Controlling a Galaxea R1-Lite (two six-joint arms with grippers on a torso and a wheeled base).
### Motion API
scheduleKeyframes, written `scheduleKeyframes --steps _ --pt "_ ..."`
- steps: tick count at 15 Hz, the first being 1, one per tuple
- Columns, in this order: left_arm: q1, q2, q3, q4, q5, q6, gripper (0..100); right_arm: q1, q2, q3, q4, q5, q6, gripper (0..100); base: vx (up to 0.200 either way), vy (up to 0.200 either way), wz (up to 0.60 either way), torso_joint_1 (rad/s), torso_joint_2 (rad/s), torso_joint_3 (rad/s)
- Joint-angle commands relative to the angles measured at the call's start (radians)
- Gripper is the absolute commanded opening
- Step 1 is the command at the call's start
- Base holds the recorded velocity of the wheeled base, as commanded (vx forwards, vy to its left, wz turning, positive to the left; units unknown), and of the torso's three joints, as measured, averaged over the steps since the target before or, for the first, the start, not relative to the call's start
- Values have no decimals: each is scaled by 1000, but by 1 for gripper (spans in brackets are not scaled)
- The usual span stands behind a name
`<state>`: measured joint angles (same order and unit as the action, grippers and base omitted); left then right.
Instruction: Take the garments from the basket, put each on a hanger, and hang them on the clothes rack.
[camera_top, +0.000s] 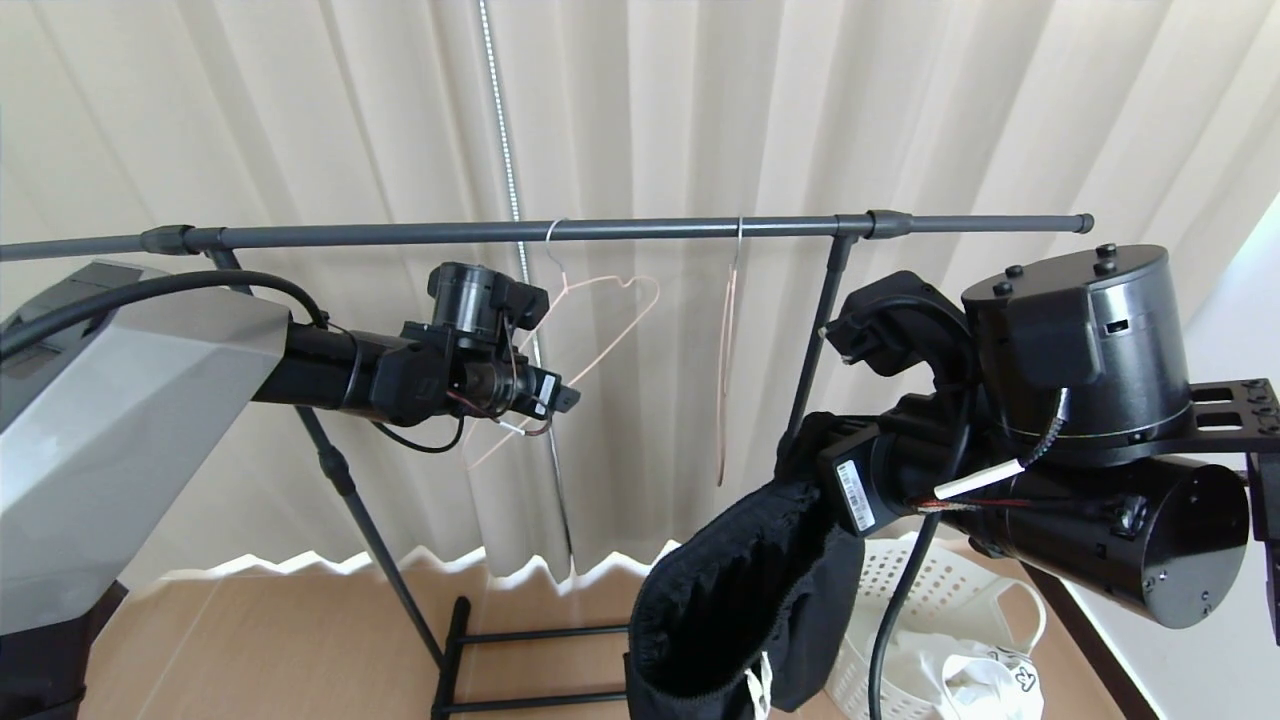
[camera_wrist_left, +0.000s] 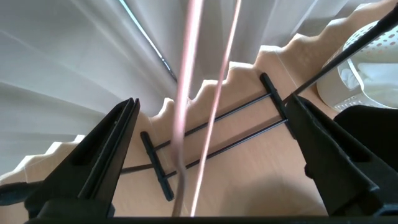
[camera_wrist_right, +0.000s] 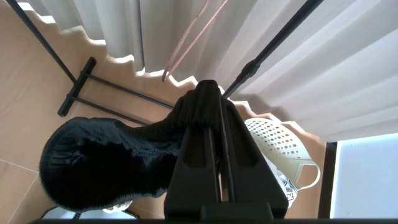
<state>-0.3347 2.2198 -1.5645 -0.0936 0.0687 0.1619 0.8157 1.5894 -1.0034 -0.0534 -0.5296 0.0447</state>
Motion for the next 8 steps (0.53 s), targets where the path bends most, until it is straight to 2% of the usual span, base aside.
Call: scheduleKeyframes --steps 1,2,3,8 --pt "2 1 -3 0 3 -2 100 0 1 0 0 0 0 0 0 0 0 0 0 0" --pt "2 1 0 0 3 -2 100 0 0 0 0 0 0 0 0 0 0 0 0 0" --pt "2 -2 0 0 3 -1 0 0 0 -1 0 0 0 0 0 0 0 0 0 0" --pt "-3 -12 9 -1 6 -9 0 0 -2 -1 0 0 0 0 0 0 0 0 0 0"
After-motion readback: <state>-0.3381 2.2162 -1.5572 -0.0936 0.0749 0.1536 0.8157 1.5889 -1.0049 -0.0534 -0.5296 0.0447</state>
